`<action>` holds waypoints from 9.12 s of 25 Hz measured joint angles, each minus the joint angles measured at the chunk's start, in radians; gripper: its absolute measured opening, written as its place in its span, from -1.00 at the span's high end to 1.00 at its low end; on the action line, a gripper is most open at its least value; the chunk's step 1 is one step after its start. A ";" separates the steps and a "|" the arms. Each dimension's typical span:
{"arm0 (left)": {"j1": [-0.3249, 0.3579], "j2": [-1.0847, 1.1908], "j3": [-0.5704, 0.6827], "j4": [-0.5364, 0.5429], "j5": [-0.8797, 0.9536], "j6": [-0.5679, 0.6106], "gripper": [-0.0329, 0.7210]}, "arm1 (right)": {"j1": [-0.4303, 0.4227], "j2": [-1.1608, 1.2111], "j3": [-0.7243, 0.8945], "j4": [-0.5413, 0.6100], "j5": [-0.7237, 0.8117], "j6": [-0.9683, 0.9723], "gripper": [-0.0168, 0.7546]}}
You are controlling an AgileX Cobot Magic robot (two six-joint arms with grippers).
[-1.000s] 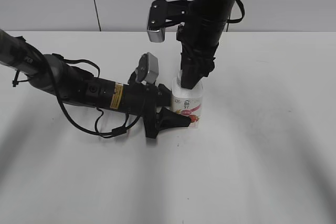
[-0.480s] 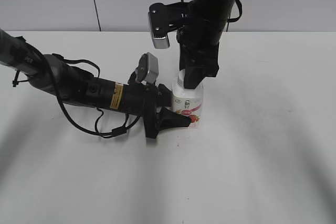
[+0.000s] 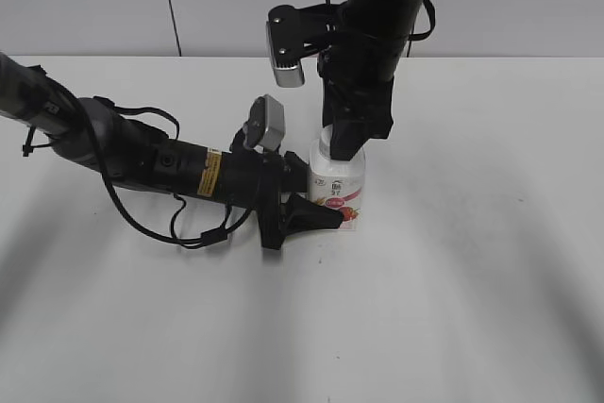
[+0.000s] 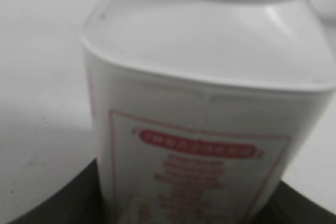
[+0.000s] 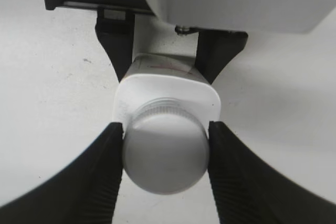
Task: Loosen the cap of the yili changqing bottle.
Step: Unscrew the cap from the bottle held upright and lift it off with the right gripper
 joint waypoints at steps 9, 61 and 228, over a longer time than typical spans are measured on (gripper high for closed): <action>0.001 0.000 0.000 0.011 -0.012 -0.001 -0.14 | 0.000 0.000 0.001 0.020 0.000 0.049 -0.22; 0.001 0.000 0.000 0.024 -0.015 -0.001 -0.14 | 0.000 -0.064 0.006 0.003 0.000 1.527 -0.39; 0.001 0.000 0.000 0.020 -0.012 -0.035 -0.13 | 0.000 -0.068 0.040 0.022 -0.003 1.655 -0.51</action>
